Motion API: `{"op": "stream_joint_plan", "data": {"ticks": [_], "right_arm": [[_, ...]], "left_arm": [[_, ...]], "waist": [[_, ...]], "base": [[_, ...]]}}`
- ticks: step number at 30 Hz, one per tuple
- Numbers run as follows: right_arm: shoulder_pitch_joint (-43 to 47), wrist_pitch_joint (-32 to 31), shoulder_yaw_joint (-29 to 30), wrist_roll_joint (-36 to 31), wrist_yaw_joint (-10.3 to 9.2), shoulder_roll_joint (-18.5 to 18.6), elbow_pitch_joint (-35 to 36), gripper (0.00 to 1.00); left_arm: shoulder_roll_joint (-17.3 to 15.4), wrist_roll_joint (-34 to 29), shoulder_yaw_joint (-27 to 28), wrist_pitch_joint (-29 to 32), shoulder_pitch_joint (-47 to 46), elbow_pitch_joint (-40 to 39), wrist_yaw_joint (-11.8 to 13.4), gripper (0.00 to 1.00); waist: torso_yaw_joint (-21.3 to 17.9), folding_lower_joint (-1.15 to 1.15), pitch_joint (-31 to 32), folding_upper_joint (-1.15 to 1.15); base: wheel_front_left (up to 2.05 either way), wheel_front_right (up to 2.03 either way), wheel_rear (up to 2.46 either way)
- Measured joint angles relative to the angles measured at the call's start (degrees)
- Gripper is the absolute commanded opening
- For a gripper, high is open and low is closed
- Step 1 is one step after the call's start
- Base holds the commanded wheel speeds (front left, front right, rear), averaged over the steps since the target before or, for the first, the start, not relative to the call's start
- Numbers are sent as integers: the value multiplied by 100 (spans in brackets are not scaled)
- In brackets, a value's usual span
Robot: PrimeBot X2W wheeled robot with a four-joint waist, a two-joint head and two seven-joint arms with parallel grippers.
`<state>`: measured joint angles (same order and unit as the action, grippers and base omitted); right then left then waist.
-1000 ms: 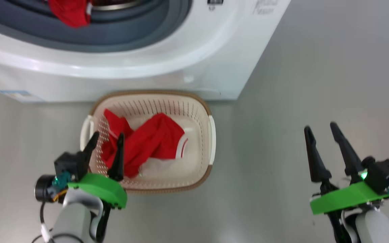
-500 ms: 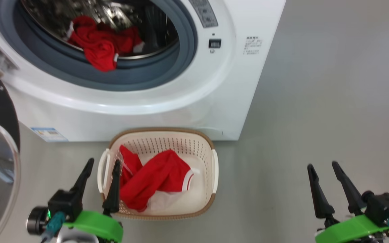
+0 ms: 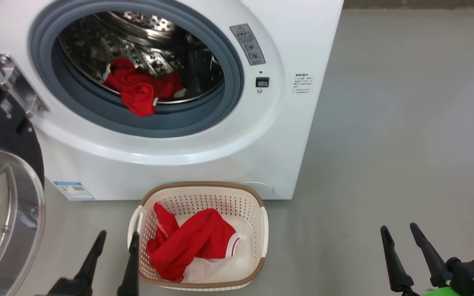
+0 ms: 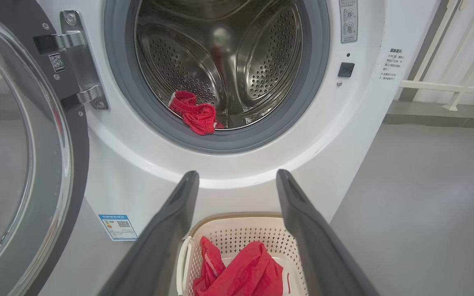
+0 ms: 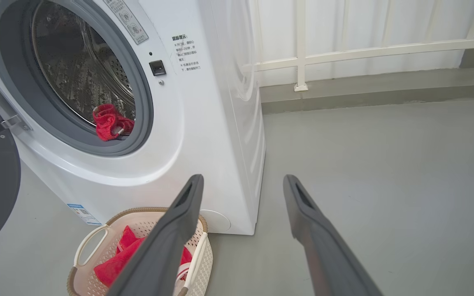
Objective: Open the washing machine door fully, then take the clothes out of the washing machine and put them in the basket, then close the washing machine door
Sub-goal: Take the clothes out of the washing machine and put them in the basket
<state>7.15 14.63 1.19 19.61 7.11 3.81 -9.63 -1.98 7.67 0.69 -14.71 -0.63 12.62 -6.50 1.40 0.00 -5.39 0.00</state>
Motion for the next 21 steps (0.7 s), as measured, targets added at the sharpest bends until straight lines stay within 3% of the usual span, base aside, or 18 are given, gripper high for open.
{"op": "stream_joint_plan", "data": {"ticks": [21], "right_arm": [[202,0,154,1,0,-47,81,100]], "left_arm": [[-27,176,85,0,442,-489,198,100]], "waist": [[-14,0,42,0]], "base": [[0,0,0]]}}
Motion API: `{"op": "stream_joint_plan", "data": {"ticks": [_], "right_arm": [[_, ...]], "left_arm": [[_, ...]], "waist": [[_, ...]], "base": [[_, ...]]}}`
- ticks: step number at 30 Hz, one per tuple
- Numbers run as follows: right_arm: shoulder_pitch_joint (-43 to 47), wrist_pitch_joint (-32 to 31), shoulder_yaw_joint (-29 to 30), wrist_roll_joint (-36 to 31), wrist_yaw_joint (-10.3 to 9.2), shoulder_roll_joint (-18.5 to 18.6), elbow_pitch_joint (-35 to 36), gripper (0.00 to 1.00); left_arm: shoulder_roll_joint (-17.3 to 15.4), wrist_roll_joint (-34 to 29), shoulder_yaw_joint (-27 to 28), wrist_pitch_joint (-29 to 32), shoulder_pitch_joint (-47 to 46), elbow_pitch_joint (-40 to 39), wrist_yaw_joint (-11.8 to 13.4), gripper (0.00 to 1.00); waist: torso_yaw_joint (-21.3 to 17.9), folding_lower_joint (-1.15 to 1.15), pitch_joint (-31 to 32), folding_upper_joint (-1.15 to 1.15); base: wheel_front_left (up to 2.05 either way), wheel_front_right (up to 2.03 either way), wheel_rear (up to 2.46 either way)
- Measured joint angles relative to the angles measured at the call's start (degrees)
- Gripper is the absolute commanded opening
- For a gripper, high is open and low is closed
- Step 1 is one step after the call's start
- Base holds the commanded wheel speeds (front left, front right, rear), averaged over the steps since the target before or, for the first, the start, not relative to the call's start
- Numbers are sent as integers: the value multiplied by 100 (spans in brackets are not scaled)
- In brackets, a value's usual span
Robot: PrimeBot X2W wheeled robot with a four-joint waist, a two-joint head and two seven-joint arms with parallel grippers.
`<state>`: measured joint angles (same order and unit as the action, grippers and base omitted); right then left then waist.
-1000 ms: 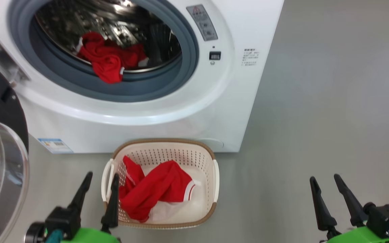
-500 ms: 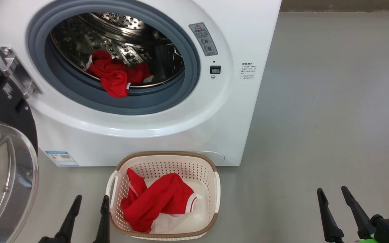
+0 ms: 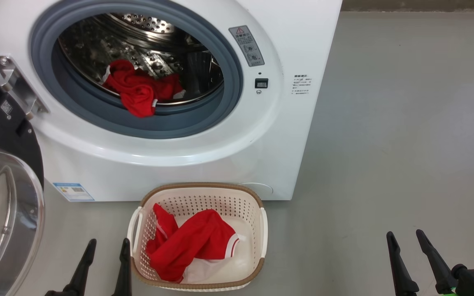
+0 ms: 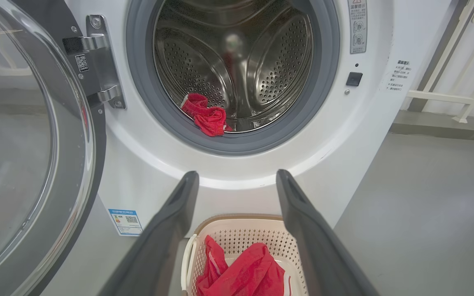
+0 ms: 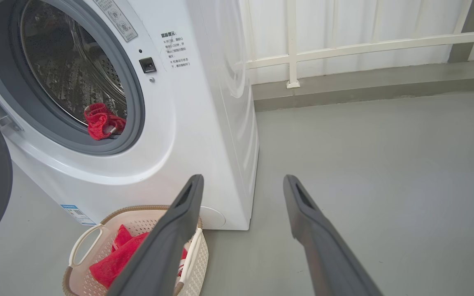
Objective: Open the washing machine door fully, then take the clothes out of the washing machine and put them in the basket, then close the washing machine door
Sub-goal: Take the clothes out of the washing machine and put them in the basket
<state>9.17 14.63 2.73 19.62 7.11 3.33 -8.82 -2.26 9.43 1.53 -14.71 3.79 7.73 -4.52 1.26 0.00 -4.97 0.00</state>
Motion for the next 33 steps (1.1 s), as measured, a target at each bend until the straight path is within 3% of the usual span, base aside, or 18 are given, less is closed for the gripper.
{"op": "stream_joint_plan", "data": {"ticks": [12,22,33], "right_arm": [[-122,0,0,0,0,-30,20,100],[-662,0,-54,0,0,-42,86,100],[-1380,1,-123,0,0,-46,160,100]], "left_arm": [[0,1,-182,0,-504,389,107,100],[20,-353,-443,0,-2470,1474,166,100],[-57,-654,-553,9,-5043,3351,350,100]], "waist": [[-20,0,-264,0],[-2,0,-885,0],[-50,0,-1869,0]], "base": [[0,0,0],[0,0,0],[0,0,0]]}}
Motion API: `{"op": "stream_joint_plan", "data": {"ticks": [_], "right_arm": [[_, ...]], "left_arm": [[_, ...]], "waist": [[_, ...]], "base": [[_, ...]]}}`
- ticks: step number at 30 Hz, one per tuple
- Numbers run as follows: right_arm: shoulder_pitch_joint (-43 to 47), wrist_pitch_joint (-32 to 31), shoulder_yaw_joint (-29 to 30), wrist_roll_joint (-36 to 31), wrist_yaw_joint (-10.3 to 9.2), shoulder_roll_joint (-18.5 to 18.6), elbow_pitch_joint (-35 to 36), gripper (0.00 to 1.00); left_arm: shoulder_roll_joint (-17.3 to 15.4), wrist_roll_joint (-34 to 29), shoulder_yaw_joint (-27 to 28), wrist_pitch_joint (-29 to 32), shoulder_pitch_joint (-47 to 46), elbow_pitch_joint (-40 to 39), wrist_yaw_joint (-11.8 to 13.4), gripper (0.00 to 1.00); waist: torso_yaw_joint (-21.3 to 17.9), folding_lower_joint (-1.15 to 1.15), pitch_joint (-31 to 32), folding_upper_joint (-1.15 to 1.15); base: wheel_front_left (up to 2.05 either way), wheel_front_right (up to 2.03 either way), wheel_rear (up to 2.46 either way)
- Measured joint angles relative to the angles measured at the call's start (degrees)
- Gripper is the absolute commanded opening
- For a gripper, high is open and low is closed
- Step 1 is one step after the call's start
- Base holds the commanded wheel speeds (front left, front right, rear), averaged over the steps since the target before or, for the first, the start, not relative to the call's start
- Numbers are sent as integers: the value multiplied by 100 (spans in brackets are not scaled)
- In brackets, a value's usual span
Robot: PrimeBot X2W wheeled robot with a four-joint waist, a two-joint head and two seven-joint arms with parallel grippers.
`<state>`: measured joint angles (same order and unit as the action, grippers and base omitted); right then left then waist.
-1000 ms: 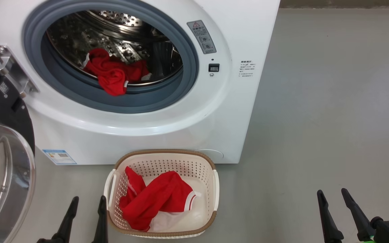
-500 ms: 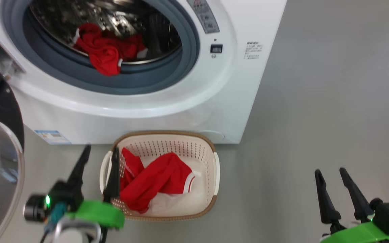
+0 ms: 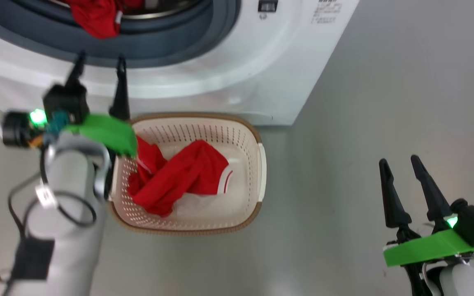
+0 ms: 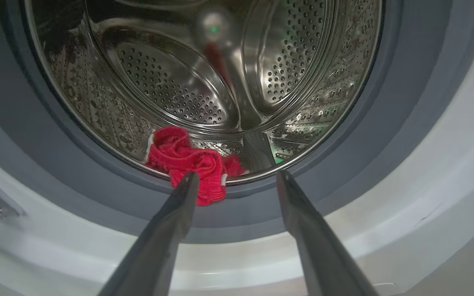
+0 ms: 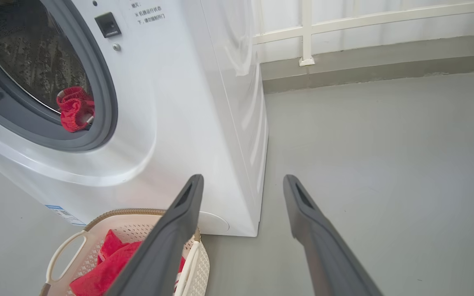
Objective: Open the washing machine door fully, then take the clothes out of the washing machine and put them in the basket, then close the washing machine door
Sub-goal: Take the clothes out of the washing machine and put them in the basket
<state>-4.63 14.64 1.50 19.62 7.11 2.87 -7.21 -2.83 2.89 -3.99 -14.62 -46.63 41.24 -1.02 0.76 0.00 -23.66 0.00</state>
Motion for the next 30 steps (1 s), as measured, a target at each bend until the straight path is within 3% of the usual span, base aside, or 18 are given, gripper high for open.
{"op": "stream_joint_plan", "data": {"ticks": [8,17,30], "right_arm": [[-375,0,-69,85,0,1,15,100],[-735,0,-127,219,0,3,79,100],[-1010,0,-281,379,0,3,112,100]], "left_arm": [[-143,-146,-12,155,-1409,1222,242,100],[-361,-167,-20,398,-2450,2357,301,100],[-744,-243,-191,446,-3257,3104,479,100]], "waist": [[-123,0,-572,0],[-338,0,-1040,0],[-676,0,-1522,0]], "base": [[0,0,0],[0,0,0],[0,0,0]]}}
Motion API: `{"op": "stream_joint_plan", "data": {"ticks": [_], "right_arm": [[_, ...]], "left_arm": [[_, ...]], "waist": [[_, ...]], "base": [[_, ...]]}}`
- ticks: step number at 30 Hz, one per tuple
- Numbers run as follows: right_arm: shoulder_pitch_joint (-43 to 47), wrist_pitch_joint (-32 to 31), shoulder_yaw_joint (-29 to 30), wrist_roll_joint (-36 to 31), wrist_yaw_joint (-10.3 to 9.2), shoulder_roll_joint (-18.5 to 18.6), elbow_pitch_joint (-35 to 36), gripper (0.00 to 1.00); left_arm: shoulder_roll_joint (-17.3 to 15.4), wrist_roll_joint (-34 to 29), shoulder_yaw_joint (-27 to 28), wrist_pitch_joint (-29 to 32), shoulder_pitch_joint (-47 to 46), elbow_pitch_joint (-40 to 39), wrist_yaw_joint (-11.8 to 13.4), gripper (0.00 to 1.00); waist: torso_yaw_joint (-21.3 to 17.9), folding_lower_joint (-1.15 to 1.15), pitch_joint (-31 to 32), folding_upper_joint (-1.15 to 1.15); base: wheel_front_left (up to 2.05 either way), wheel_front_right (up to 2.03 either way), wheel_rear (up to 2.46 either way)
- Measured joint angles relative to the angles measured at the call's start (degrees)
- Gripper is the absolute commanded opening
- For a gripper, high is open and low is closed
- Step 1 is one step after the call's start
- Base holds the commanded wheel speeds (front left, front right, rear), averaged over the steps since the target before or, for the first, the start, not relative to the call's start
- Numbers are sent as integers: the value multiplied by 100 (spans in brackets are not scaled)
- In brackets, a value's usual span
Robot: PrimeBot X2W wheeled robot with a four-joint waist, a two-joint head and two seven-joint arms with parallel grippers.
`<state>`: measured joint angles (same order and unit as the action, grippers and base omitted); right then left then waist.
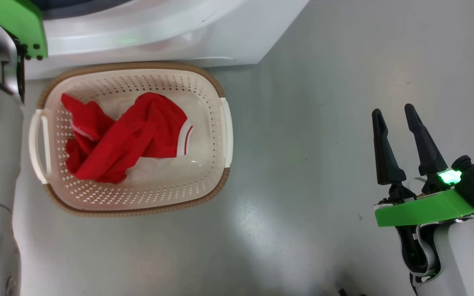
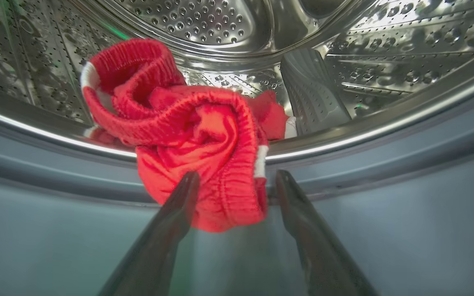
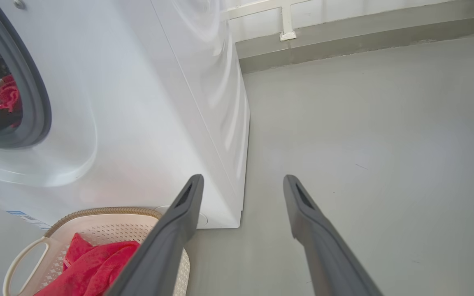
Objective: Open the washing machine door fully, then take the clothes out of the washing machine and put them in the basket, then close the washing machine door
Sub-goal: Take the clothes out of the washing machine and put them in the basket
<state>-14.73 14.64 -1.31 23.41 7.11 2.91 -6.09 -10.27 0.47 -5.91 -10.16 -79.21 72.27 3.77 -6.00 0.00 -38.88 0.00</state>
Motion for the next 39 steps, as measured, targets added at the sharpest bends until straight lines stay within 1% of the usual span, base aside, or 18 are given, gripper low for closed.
{"op": "stream_joint_plan", "data": {"ticks": [2,3,4,5,6,7,8,14,19,22,26,30,32,33,36,37,39], "right_arm": [[-5,0,-37,29,0,0,-1,100],[-15,0,-58,32,0,-1,-2,100],[-21,0,-74,33,0,-1,-2,100],[-22,0,-82,33,0,-1,-2,100],[-22,0,-86,33,0,-1,-3,100],[-22,0,-85,33,0,-1,-3,100],[-22,0,-83,33,0,0,-3,100],[-20,0,-47,32,0,-1,-13,100],[-16,0,-8,18,0,-1,-31,100],[-8,0,21,-12,0,-1,-38,100],[70,0,36,-34,0,-1,-69,100],[179,0,57,-75,0,-1,-90,100],[235,0,66,-89,0,0,-115,100],[298,0,73,-104,0,-1,-125,100],[415,0,91,-183,0,0,-129,100],[415,0,91,-183,0,0,-129,100],[502,0,105,-185,0,-1,-130,100]], "left_arm": [[-21,0,-25,37,-4,66,33,99],[-34,0,-38,56,-4,90,35,82],[-52,0,-51,55,-4,102,59,58],[-71,1,-58,51,-4,111,80,39],[-87,1,-63,36,-4,125,81,17],[-96,1,-74,-11,-4,136,81,6],[-96,3,-76,-35,-4,137,81,0],[-35,82,-65,-316,14,136,75,0],[88,293,10,-414,219,-226,-86,0],[116,437,98,-415,575,-975,-86,0],[214,517,226,-415,1197,-2012,-86,0],[302,527,336,-416,1869,-2884,-88,0],[372,557,388,-433,2182,-3290,-137,0],[433,560,430,-439,2483,-3675,-155,0],[504,559,498,-441,2912,-4199,-236,0],[504,559,498,-441,2912,-4199,-236,0],[572,558,542,-452,3175,-4529,-282,0]], "waist": [[-50,0,-29,0],[-72,0,-38,0],[-94,0,-45,0],[-111,0,-48,0],[-123,0,-45,0],[-128,0,-39,0],[-125,0,-31,0],[-61,0,69,0],[18,0,218,0],[87,0,312,0],[181,0,462,0],[272,0,627,0],[317,0,713,0],[357,0,800,0],[414,0,933,0],[414,0,933,0],[451,0,1020,0]], "base": [[0,0,0],[0,0,0],[0,0,0],[0,0,0],[0,0,0],[0,0,0],[0,0,0],[0,0,0],[0,0,0],[0,0,0],[0,0,0],[0,0,0],[0,0,0],[0,0,0],[0,0,0],[0,0,0],[0,0,0]]}}
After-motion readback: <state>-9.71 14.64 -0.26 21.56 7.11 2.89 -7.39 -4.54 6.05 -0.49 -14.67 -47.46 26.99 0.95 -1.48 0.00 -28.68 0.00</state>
